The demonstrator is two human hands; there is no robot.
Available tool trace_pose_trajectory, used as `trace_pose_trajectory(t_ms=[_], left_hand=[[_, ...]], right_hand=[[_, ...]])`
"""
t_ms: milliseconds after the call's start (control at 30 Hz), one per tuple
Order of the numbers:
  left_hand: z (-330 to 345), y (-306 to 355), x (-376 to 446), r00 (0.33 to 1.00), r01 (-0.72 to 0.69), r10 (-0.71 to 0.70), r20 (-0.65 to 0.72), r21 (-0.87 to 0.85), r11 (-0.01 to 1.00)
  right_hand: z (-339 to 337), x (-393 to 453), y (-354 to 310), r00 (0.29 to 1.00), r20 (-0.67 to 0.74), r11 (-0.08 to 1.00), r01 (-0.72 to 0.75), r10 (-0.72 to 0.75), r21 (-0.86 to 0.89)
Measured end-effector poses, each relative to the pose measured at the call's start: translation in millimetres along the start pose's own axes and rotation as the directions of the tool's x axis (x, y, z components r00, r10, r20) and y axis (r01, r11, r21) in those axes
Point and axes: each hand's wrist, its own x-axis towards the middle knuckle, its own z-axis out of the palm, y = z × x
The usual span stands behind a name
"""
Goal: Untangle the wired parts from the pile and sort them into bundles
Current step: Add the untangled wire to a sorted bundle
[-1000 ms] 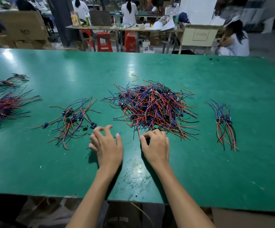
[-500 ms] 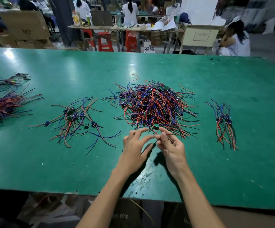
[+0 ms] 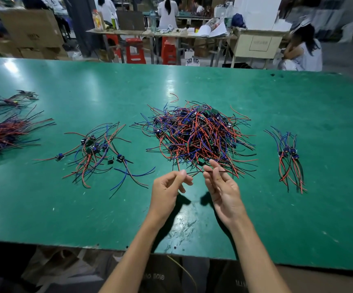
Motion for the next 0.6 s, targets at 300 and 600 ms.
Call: trace_pose_trajectory(t_ms=[300,600], left_hand=[[-111,-5,31,0.758,0.256,0.198,-0.622,0.563,0.786],[-97,-2,22,0.858,0.167,0.327,-0.396,0.817,0.552]], right_hand=[[24,21,27,0.826,-0.078,0.280,0.099,-0.558,-0.955],[18,28,25,0.877,-0.006,0.059,0.025,-0.480,-0.998]])
